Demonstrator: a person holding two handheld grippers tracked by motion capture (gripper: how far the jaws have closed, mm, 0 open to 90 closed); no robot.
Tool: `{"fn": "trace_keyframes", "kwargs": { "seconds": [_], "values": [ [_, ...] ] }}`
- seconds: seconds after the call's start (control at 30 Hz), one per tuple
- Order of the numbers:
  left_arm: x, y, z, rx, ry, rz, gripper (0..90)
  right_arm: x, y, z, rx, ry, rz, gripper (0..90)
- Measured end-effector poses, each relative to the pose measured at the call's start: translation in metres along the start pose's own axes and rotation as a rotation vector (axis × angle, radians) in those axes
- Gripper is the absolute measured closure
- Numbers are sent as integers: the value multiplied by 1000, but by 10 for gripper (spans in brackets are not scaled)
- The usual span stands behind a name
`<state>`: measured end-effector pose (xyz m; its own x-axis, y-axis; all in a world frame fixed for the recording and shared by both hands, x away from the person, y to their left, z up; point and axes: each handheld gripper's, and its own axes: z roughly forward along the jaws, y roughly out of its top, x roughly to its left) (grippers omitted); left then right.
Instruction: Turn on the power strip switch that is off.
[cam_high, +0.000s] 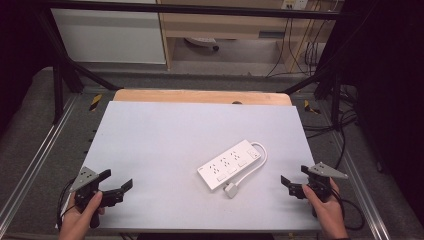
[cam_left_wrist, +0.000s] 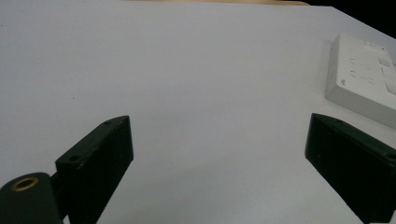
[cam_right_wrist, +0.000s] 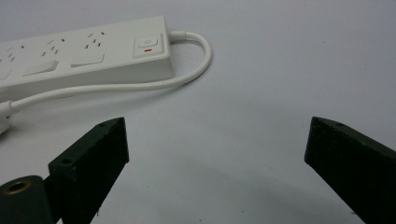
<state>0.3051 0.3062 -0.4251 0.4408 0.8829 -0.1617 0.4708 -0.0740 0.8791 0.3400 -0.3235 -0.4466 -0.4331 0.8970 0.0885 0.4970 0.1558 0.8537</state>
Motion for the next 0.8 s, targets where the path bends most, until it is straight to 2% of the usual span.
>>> {"fn": "trace_keyframes", "kwargs": {
  "seconds": [0.17,0.67,0.8],
  "values": [
    [-1,0,1,3,-3,9,70,-1,0,-1,2,-6,9,54],
    [-1,-1,3,33,-6,9,65,-4,3,-5,58,-5,61,45],
    [-1,-1,3,35,-5,10,65,-5,4,-6,66,-7,55,48]
  ]
}}
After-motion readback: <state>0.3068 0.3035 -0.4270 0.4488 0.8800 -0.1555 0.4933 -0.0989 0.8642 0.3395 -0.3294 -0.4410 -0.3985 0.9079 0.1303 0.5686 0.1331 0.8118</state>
